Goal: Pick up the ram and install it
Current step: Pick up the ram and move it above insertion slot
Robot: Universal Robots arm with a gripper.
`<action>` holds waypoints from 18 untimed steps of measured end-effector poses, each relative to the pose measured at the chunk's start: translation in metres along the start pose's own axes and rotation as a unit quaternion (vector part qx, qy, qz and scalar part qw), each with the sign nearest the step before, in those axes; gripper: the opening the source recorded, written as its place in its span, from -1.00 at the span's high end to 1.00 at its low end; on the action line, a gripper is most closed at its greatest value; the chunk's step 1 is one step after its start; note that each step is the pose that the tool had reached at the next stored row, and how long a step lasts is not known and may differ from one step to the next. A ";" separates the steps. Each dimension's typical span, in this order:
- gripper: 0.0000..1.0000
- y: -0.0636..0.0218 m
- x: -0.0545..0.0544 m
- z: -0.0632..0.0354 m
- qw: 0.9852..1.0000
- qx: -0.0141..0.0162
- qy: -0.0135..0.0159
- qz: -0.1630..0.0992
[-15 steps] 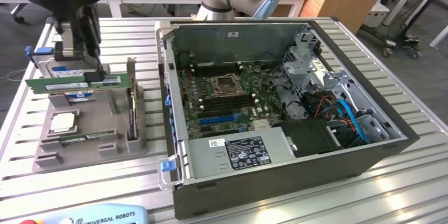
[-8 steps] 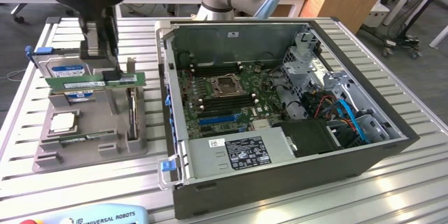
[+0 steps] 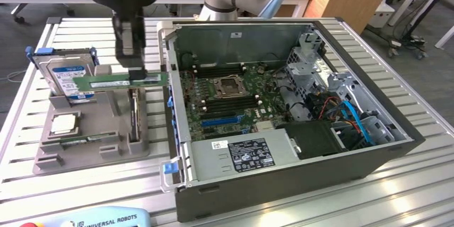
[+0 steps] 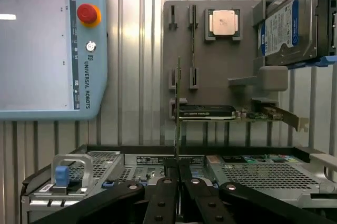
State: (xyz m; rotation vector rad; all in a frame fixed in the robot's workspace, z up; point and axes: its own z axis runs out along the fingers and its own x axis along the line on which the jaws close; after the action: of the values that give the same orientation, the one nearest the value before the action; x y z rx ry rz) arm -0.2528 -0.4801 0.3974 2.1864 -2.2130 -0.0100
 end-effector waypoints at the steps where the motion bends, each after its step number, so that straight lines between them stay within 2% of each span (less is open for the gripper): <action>1: 0.76 -0.0043 0.000 0.0000 1.000 0.000 0.000 0.000; 18: 0.76 -0.0798 -0.001 -0.0016 1.000 0.000 0.000 -0.004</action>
State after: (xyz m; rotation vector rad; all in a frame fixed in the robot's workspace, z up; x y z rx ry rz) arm -0.1731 -0.4801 0.3969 2.1965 -2.2033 -0.0100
